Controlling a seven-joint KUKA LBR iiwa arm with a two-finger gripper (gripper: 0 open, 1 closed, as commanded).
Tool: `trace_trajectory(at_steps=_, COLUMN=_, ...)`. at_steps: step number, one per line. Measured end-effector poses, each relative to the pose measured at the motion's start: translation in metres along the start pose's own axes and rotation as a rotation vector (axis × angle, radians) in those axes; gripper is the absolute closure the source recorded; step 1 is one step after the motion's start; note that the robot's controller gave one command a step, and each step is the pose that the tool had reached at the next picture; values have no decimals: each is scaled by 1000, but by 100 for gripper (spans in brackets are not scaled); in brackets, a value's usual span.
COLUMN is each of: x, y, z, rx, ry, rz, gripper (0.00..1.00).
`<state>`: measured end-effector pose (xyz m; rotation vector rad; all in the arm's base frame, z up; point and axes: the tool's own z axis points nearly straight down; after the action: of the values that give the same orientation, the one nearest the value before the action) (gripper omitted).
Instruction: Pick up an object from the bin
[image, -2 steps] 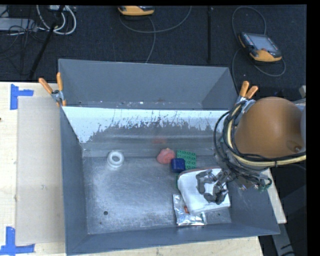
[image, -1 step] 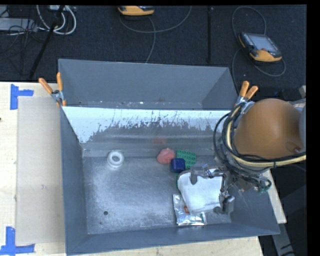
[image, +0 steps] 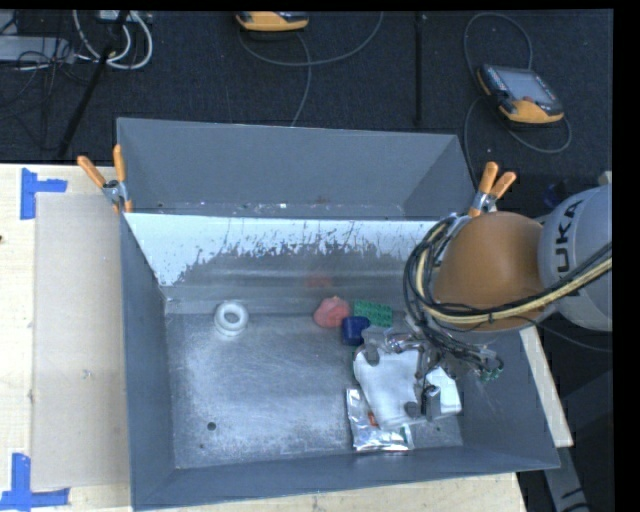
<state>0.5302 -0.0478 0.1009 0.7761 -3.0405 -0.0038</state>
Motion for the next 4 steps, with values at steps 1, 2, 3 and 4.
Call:
trace_trajectory(at_steps=1, x=-84, y=-44, z=28, rx=8, ry=-12, rz=-188, gripper=0)
trace_trajectory(at_steps=2, x=-81, y=-44, z=30, rx=4, ry=-8, rz=-182, gripper=100)
trace_trajectory(at_steps=3, x=-81, y=-44, z=30, rx=4, ry=-8, rz=-181, gripper=0)
trace_trajectory(at_steps=4, x=-2, y=-67, z=31, rx=4, ry=-2, rz=-408, gripper=0)
